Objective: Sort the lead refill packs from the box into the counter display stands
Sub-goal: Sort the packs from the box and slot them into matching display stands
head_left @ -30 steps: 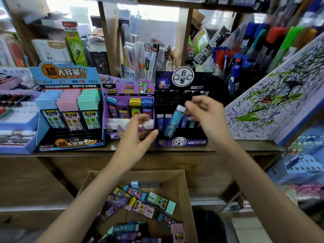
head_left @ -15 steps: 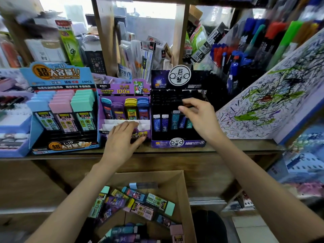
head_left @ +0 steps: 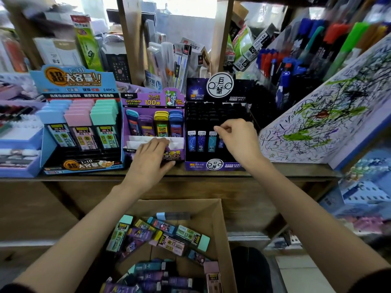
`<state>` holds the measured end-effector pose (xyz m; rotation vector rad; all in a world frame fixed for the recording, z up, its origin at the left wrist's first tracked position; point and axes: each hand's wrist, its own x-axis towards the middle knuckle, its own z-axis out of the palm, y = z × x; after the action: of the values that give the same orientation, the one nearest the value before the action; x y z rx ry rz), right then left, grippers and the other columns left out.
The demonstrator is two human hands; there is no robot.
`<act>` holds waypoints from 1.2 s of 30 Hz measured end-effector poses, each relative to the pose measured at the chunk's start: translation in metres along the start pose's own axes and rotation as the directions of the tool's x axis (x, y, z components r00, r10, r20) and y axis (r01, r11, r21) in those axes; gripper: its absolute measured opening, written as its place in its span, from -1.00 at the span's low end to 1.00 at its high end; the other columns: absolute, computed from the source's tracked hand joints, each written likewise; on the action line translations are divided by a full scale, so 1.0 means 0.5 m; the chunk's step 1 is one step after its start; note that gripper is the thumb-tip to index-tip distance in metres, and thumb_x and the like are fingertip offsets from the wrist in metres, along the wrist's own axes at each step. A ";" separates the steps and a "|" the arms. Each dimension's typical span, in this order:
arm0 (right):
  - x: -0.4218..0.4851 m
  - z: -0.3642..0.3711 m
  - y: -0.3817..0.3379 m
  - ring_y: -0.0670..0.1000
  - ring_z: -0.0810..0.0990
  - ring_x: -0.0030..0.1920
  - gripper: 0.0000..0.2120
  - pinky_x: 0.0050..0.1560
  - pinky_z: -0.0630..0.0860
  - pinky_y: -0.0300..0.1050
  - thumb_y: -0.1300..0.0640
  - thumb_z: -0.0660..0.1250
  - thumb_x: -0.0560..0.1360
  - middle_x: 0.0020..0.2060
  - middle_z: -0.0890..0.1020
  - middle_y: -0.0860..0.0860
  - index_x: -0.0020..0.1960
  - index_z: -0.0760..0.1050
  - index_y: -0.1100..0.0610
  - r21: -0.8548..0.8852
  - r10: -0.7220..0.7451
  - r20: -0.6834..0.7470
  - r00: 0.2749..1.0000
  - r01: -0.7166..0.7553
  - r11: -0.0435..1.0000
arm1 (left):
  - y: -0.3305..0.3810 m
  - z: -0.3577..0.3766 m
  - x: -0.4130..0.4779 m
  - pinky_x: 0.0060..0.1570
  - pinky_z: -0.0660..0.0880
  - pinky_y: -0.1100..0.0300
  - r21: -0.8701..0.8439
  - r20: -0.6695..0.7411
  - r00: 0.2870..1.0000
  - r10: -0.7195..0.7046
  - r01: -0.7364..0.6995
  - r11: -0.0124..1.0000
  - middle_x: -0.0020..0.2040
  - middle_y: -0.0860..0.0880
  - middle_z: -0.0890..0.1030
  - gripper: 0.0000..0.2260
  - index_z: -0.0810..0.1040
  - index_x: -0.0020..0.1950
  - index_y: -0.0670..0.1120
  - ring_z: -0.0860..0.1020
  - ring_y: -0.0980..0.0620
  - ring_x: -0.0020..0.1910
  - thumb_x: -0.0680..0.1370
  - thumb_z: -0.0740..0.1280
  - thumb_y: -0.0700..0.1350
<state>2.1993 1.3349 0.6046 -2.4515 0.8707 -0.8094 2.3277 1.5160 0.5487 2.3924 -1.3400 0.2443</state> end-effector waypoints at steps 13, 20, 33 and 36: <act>-0.265 0.061 0.055 -0.19 0.53 -0.06 -0.79 -0.09 0.38 -0.47 0.10 0.32 0.52 -0.01 0.62 -0.06 0.13 0.57 0.09 0.094 -0.222 0.480 0.849 0.202 0.975 | -0.080 0.081 -0.320 0.04 0.42 0.19 -0.238 0.288 0.958 -0.008 0.079 0.968 0.13 -0.01 0.49 -0.66 0.47 0.23 -0.11 0.50 0.02 0.10 0.51 0.37 -0.02; -0.455 0.251 0.141 -0.02 0.50 0.16 -0.58 0.08 0.43 -0.20 0.03 0.39 0.47 0.21 0.52 0.04 0.29 0.44 0.09 -0.043 -0.003 0.895 0.445 0.093 0.995 | -0.147 0.230 -0.461 0.41 0.18 0.14 -0.237 0.691 0.723 -0.003 0.231 0.944 0.48 -0.08 0.22 -0.29 0.19 0.48 -0.10 0.18 -0.01 0.47 0.44 0.45 0.02; -0.556 0.377 0.181 0.12 0.23 0.41 -0.32 0.37 0.23 -0.05 -0.07 0.37 0.46 0.39 0.29 0.08 0.47 0.18 0.05 -0.082 -0.060 0.898 0.436 0.300 0.951 | -0.205 0.298 -0.484 0.46 0.03 -0.03 0.031 0.800 0.580 -0.155 0.218 0.975 0.55 -0.01 0.05 -0.15 -0.02 0.53 0.11 0.07 -0.02 0.51 0.39 0.37 0.28; -0.551 0.386 0.188 0.07 0.32 0.35 -0.39 0.30 0.32 -0.07 -0.10 0.39 0.43 0.34 0.36 0.05 0.39 0.29 0.06 -0.070 -0.057 0.876 0.479 0.243 0.968 | -0.216 0.300 -0.478 0.41 0.16 -0.02 -0.015 0.735 0.646 -0.208 0.321 0.947 0.50 -0.01 0.21 -0.22 0.09 0.50 0.12 0.19 -0.01 0.47 0.40 0.39 0.24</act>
<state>2.1075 1.4874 0.3040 -2.6041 0.3112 0.5645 2.2873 1.6912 0.3058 2.6069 -1.1791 -0.9695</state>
